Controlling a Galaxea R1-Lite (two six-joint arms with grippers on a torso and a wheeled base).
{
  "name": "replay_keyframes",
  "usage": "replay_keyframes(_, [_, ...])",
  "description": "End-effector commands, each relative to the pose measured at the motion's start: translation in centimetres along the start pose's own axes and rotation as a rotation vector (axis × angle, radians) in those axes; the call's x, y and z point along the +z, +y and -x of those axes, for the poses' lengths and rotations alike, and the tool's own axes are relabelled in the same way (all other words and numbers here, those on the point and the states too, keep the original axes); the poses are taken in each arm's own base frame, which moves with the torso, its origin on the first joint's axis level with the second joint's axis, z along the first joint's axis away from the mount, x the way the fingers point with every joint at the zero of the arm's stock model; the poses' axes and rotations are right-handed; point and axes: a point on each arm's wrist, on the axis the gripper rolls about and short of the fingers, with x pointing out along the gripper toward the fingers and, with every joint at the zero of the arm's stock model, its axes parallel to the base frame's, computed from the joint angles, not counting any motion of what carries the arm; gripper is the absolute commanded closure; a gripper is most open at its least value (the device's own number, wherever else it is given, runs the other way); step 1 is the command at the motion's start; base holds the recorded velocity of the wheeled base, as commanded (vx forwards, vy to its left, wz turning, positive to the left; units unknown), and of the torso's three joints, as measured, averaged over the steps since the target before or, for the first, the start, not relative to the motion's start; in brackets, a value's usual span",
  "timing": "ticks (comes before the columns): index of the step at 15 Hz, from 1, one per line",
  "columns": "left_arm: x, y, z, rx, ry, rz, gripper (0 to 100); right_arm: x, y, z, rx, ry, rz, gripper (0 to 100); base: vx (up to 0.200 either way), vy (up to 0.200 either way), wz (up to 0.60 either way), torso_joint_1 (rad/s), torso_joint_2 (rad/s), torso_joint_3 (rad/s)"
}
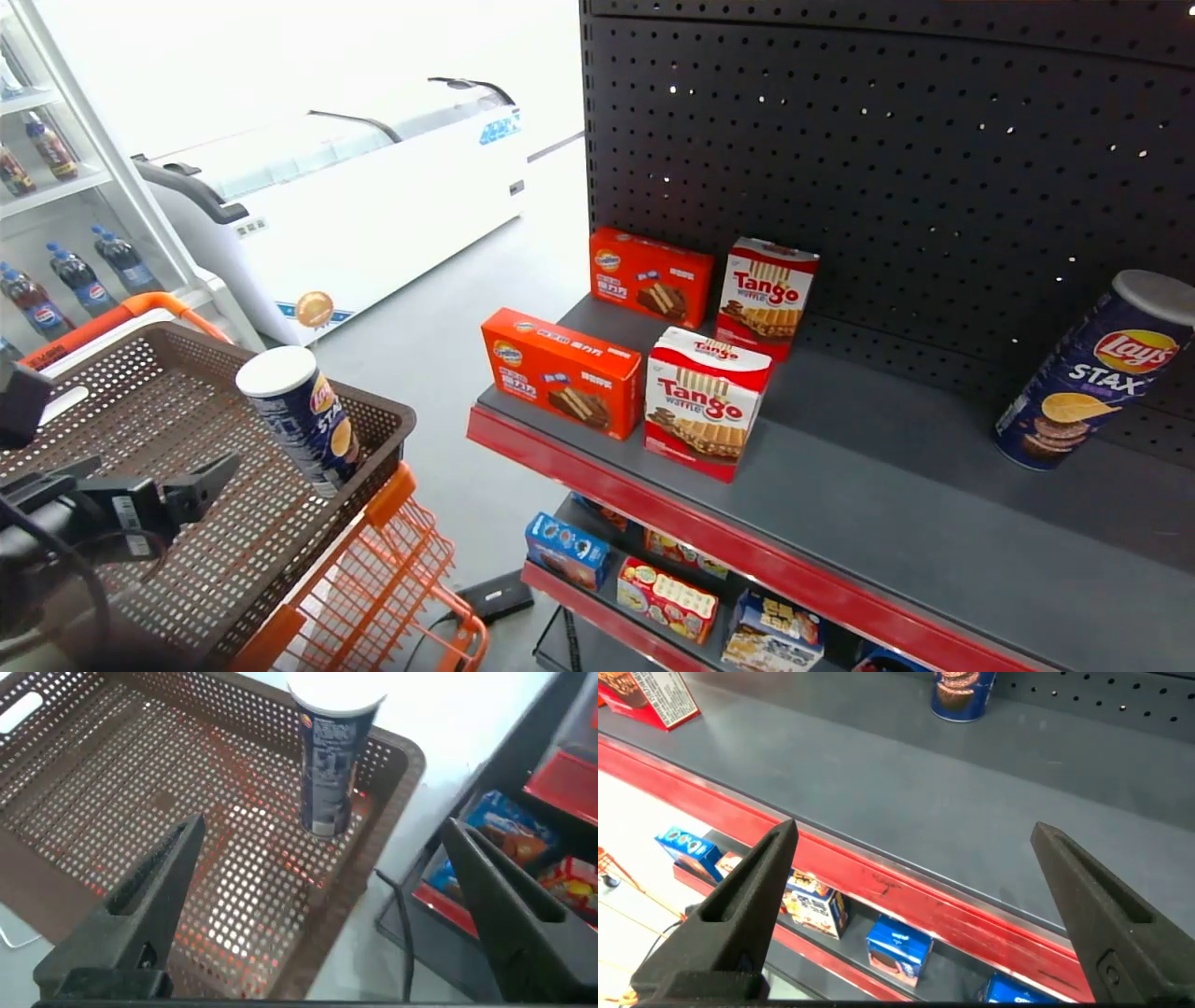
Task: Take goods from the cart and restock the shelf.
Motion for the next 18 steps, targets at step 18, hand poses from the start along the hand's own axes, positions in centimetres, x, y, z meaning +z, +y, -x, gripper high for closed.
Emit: replay_keyframes(18, [-5.8,-0.2,-20.0,-0.011,-0.135,-0.055,0,0.0,0.0,0.0,0.001,0.001,0.0,0,0.0,0.0,0.0,0.0,0.0,0.0])
